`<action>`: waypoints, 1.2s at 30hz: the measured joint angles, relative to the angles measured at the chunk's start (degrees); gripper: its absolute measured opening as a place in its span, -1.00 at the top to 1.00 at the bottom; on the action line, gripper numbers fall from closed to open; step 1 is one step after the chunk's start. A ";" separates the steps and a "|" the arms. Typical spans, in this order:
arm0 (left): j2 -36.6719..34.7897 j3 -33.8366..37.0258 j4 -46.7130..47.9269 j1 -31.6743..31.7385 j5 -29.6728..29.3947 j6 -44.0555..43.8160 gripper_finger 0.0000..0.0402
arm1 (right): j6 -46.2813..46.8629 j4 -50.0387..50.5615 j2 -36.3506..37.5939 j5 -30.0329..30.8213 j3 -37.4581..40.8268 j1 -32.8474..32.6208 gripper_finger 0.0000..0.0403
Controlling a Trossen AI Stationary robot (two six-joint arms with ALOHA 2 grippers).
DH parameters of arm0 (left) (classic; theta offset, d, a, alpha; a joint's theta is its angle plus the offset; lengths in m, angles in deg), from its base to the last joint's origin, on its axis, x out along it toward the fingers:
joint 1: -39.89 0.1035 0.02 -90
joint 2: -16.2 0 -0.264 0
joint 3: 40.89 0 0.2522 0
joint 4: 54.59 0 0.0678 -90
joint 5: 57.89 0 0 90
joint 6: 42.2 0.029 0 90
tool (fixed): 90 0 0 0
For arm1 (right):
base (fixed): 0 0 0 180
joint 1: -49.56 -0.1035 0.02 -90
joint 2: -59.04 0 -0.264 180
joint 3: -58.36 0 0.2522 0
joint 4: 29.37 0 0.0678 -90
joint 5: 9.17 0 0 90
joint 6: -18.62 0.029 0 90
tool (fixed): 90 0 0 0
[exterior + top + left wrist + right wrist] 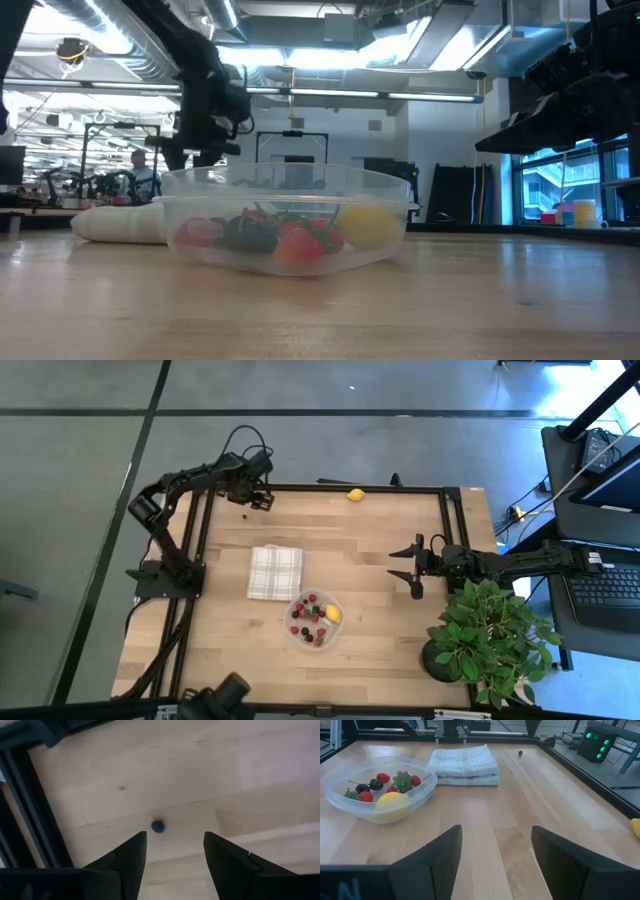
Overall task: Pick and placing Produce into tupperware
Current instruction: Put the blueberry into the transparent container
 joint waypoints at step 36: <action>4.77 11.58 -14.15 6.21 4.31 -1.39 0.05 | -2.73 0.12 0.00 0.00 0.00 -0.01 -0.20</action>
